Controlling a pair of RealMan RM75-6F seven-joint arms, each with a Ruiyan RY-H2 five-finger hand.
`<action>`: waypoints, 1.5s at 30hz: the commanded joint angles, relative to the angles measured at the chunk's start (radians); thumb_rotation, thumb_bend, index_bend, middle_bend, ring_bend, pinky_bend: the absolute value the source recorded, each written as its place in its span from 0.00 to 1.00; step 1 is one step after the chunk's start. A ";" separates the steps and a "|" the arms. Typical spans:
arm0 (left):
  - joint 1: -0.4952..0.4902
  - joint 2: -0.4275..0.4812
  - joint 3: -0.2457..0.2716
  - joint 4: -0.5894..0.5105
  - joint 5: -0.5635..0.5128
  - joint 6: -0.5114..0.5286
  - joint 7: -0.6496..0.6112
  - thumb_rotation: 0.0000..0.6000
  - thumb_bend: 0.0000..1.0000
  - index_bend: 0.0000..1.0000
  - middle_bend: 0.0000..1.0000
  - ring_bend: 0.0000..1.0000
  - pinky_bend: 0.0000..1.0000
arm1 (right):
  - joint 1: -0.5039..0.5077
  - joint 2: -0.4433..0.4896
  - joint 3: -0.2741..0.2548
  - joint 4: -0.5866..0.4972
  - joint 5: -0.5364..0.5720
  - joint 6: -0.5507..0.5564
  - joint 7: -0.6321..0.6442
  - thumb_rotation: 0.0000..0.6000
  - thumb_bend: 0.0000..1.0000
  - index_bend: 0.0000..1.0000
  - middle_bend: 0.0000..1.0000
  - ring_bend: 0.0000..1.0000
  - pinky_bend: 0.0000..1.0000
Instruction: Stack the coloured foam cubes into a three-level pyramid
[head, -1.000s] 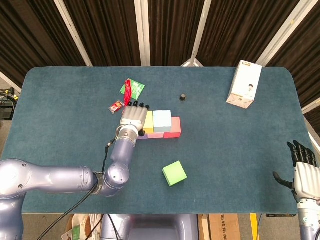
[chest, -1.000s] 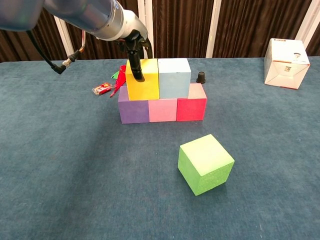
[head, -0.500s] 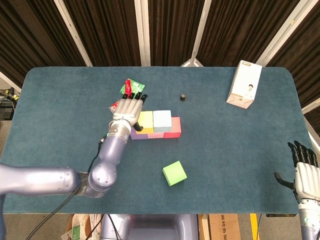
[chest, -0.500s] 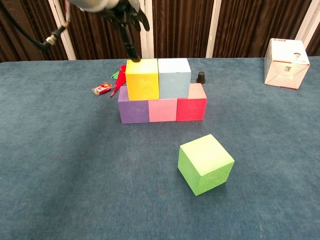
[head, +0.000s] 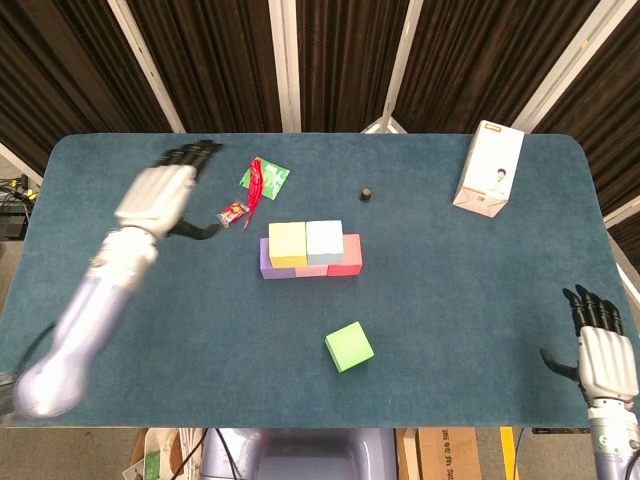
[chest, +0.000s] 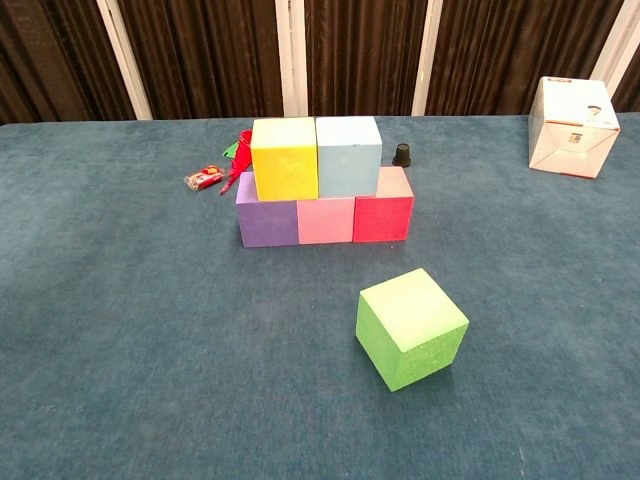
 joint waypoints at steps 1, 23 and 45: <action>0.287 0.196 -0.010 -0.105 0.320 -0.041 -0.249 1.00 0.28 0.03 0.00 0.00 0.00 | 0.006 -0.006 -0.006 -0.004 -0.006 -0.009 -0.008 1.00 0.25 0.11 0.08 0.00 0.00; 0.838 -0.048 0.375 0.335 1.301 0.459 -0.839 1.00 0.28 0.05 0.00 0.00 0.00 | 0.249 0.180 -0.065 -0.233 -0.296 -0.337 0.146 1.00 0.25 0.11 0.08 0.00 0.00; 0.927 -0.274 0.435 0.451 1.254 0.695 -0.559 1.00 0.30 0.05 0.00 0.00 0.00 | 0.419 0.013 -0.059 -0.176 -0.228 -0.531 0.069 1.00 0.25 0.11 0.08 0.00 0.00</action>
